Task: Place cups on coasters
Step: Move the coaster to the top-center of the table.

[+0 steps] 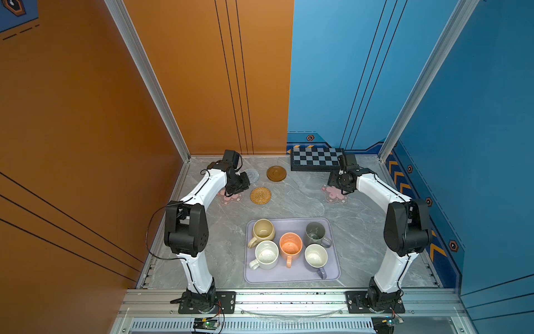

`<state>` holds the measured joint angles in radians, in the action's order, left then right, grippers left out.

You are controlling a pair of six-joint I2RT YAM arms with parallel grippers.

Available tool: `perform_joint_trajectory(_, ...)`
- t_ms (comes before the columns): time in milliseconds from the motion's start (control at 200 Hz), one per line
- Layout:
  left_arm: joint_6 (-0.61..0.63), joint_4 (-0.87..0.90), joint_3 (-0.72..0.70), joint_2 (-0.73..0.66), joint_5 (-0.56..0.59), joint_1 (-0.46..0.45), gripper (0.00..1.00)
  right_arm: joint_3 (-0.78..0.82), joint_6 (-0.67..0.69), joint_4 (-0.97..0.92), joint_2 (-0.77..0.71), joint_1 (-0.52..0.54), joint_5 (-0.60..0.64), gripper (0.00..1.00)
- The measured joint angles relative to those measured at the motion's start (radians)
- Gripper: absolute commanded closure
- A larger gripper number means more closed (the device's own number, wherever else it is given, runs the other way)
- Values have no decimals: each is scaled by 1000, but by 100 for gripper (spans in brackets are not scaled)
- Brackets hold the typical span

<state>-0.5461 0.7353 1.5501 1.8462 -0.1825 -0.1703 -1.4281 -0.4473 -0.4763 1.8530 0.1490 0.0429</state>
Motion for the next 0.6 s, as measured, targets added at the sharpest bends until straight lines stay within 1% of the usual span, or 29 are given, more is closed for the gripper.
perform_joint_trajectory(195, 0, 16, 0, -8, 23, 0, 70, -28, 26, -14, 27, -94, 14, 30)
perform_joint_trajectory(360, 0, 23, 0, -8, 38, -1, 70, -83, 25, -13, 130, -154, 11, 29)
perform_joint_trajectory(601, -1, 25, 0, -8, 64, -4, 70, -121, 17, -14, 263, -190, -8, 28)
